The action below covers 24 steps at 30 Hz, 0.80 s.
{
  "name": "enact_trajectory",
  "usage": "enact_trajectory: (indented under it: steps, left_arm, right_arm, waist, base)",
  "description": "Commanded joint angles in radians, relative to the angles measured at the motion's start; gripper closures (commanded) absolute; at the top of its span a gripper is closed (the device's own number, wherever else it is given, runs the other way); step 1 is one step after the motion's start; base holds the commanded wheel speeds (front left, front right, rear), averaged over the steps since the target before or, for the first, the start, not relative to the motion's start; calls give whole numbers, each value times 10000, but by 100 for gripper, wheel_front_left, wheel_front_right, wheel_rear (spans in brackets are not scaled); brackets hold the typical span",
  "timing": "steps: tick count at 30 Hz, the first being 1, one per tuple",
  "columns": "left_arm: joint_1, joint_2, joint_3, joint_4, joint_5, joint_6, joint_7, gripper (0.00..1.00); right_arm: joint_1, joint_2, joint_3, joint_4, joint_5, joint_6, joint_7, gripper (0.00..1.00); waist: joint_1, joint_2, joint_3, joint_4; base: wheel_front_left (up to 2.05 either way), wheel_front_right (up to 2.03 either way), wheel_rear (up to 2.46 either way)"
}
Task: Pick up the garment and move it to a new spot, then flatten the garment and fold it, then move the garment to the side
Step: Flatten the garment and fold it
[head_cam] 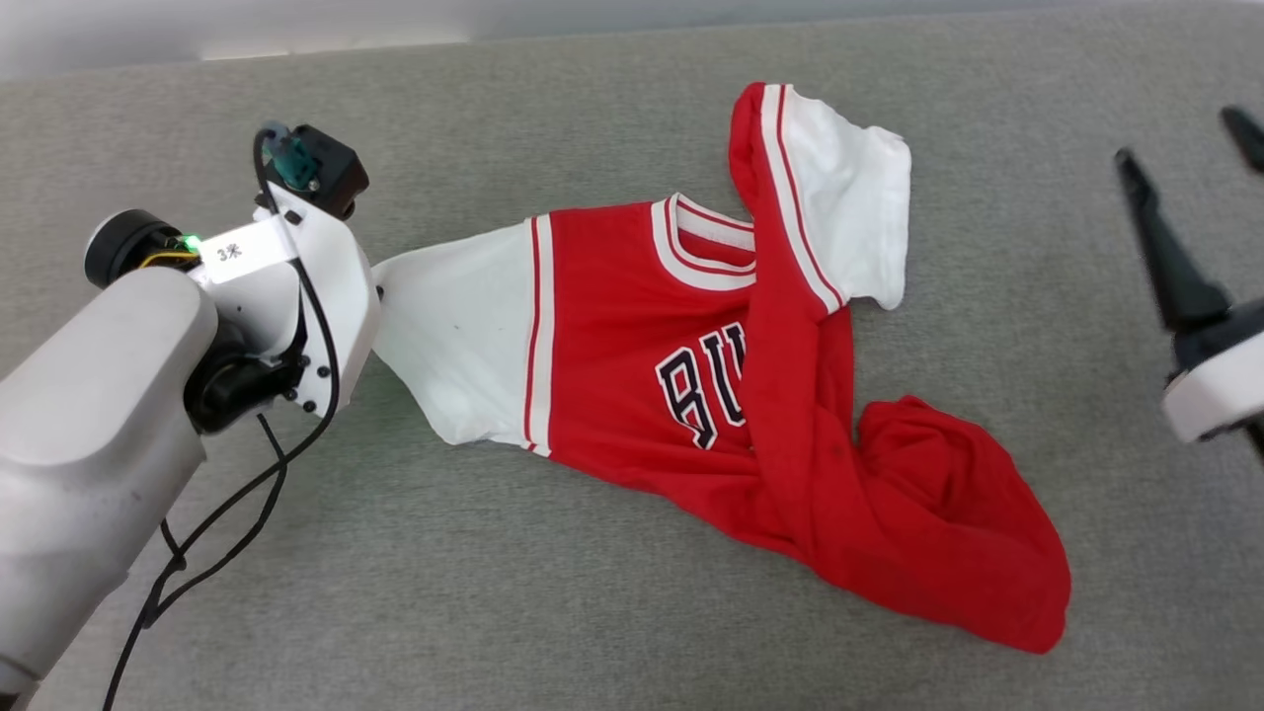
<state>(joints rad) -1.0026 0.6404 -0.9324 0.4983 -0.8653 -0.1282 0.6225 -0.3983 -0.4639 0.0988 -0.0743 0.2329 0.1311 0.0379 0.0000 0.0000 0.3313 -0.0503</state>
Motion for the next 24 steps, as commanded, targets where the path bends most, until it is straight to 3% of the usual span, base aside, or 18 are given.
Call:
enact_trajectory:
  steps: [1, 8, 14, 19, 24]
  left_arm:
    - [245, 190, -13, -301, -40, -11, -356, 100]
    - [529, 513, 66, -1386, -27, 71, -1051, 100]
    - [396, 418, 98, -2060, 141, 255, -1287, 100]
    - [71, 215, 141, -2431, 343, 326, -1502, 100]
    - [-234, 124, 160, -2749, 611, 392, -1748, 100]
  right_arm:
    - [-493, -326, -3, 54, 96, -7, 330, 0]
    - [-2546, -1778, 1328, 834, 1417, -10, 3385, 0]
    - [-4595, -2569, 3328, 2189, 2870, -7, 6732, 0]
    - [-6135, -2829, 4558, 3244, 3796, -7, 8870, 0]
    - [-7268, -2635, 4852, 4268, 4333, -5, 9848, 0]
  waist:
    - [0, 0, -206, 334]
    - [0, 0, -80, 1150]
    - [0, 0, 341, 1659]
    - [0, 0, 901, 2079]
    - [0, 0, 1495, 2404]
  base:
    - [0, 0, 0]
    - [0, 0, 0]
    - [0, 0, 0]
    - [0, 0, 0]
    - [0, 0, 0]
